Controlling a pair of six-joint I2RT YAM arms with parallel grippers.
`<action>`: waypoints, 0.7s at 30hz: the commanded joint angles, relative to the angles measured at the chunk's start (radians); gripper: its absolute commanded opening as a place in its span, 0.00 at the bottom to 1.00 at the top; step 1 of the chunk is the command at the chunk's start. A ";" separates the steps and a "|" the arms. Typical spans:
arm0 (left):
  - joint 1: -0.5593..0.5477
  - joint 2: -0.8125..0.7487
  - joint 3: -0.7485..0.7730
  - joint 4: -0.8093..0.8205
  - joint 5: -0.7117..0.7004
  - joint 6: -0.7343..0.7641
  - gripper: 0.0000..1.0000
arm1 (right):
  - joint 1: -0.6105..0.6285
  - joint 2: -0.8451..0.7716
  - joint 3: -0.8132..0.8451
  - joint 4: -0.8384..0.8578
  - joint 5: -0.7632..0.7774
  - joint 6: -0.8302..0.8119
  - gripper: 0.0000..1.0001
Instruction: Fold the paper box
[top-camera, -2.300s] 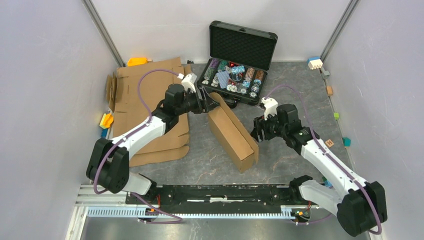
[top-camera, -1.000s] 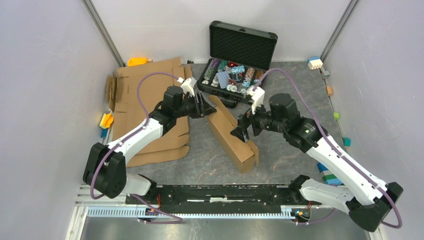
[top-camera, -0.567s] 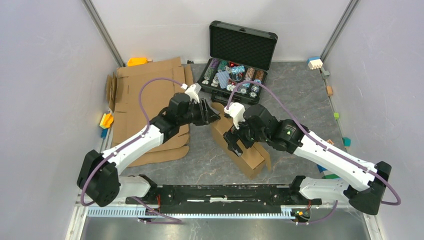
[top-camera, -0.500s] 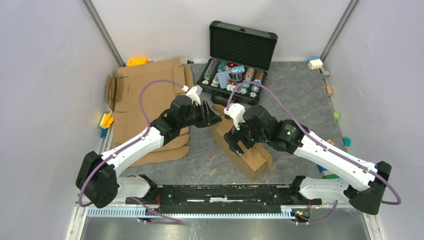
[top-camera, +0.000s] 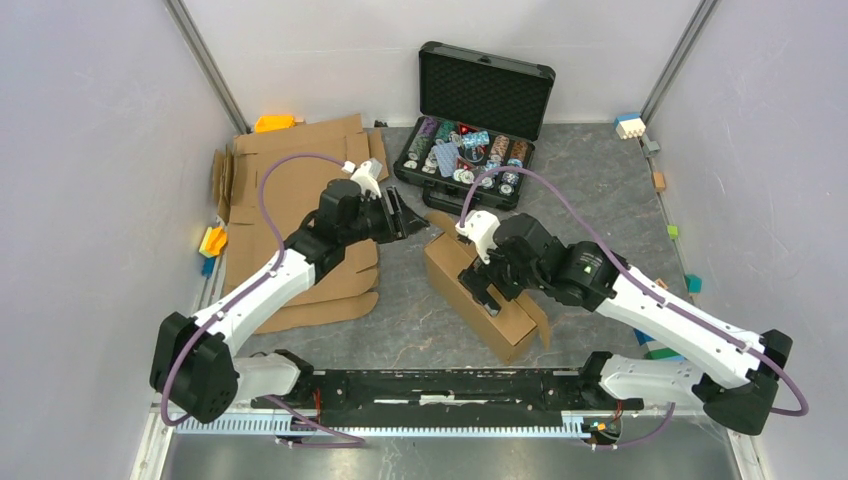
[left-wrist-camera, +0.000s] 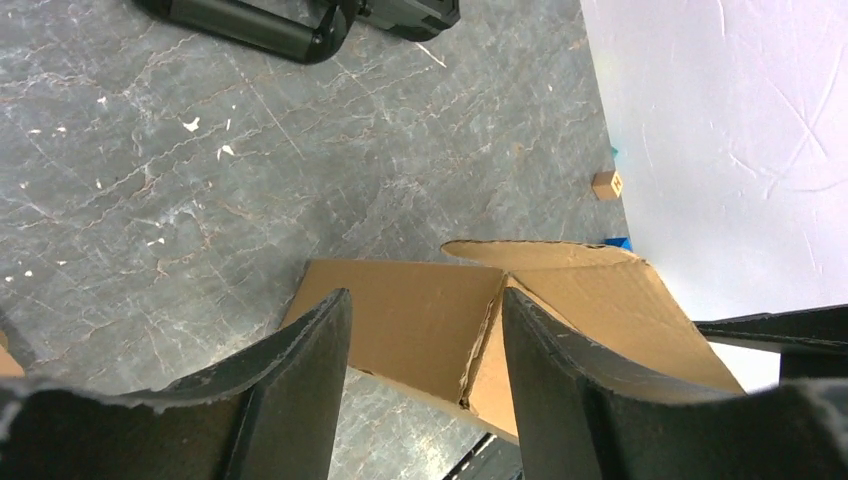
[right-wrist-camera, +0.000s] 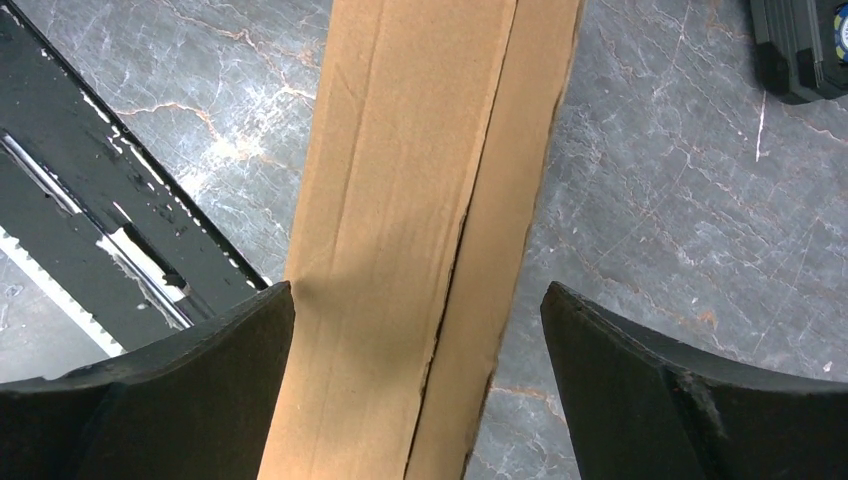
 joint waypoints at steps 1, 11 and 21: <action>0.017 -0.018 0.046 0.021 0.070 0.068 0.65 | 0.006 -0.041 0.033 -0.022 -0.009 -0.003 0.98; 0.081 -0.021 0.133 0.029 0.093 0.334 0.83 | 0.011 -0.055 0.075 -0.095 -0.043 0.065 0.98; 0.181 0.125 0.170 0.269 0.387 0.237 0.84 | 0.123 0.034 0.156 -0.178 0.068 0.145 0.98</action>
